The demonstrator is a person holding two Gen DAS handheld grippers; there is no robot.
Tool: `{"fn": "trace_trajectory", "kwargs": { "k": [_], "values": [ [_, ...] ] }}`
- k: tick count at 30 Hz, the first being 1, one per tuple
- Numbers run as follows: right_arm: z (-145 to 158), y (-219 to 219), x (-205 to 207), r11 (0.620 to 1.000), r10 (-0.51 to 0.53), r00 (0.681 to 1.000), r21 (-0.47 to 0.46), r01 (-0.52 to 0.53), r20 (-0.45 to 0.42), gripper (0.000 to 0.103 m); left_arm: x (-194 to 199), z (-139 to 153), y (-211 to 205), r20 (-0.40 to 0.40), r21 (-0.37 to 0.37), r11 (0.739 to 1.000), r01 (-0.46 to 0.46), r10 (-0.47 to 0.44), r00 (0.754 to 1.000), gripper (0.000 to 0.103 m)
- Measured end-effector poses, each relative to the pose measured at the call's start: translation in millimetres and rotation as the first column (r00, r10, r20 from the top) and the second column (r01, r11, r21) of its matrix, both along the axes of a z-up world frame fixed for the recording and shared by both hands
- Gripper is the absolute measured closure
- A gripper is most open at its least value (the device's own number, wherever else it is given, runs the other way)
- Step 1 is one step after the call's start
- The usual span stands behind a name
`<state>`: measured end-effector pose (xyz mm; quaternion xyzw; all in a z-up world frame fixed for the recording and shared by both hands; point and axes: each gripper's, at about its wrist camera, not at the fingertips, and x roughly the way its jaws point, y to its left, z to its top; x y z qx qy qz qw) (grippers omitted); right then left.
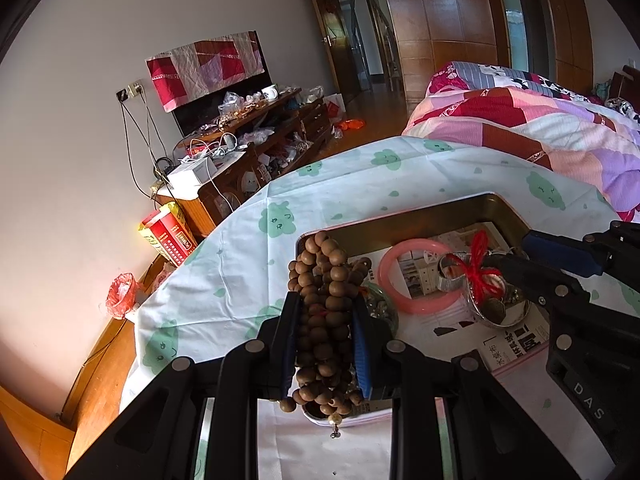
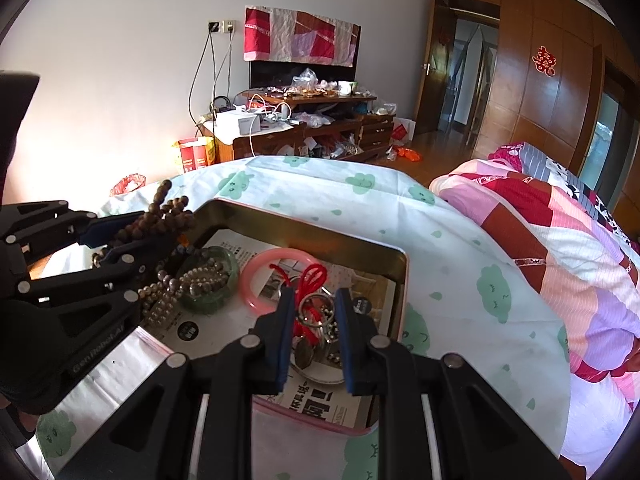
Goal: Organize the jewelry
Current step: 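Carry the wooden bead strand and silver ring over the tin with both grippers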
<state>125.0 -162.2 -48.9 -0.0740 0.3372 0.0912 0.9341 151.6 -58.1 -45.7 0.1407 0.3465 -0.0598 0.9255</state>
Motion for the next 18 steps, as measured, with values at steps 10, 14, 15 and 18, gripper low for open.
{"fn": "trace_trajectory", "kwargs": {
  "k": [10, 14, 15, 18],
  "values": [
    [-4.9, 1.8, 0.1, 1.0, 0.003, 1.0, -0.009, -0.003, -0.012, 0.081, 1.6, -6.3, -0.8, -0.018, 0.005, 1.0, 0.008, -0.008, 1.0, 0.078],
    [-5.4, 1.8, -0.1, 1.0, 0.002, 1.0, -0.009, -0.002, -0.012, 0.081, 1.1, -7.5, -1.4, -0.02, 0.009, 1.0, 0.01, -0.01, 1.0, 0.078],
    [-5.4, 1.8, -0.1, 1.0, 0.003, 1.0, -0.009, -0.003, -0.013, 0.081, 1.0, -8.0, -1.5, -0.022, 0.01, 1.0, 0.011, -0.011, 1.0, 0.078],
    [-6.8, 1.3, -0.2, 1.0, 0.002, 1.0, -0.008, -0.002, -0.015, 0.081, 0.6, -9.2, -1.9, -0.023, 0.012, 1.0, 0.012, -0.012, 1.0, 0.078]
  ]
}}
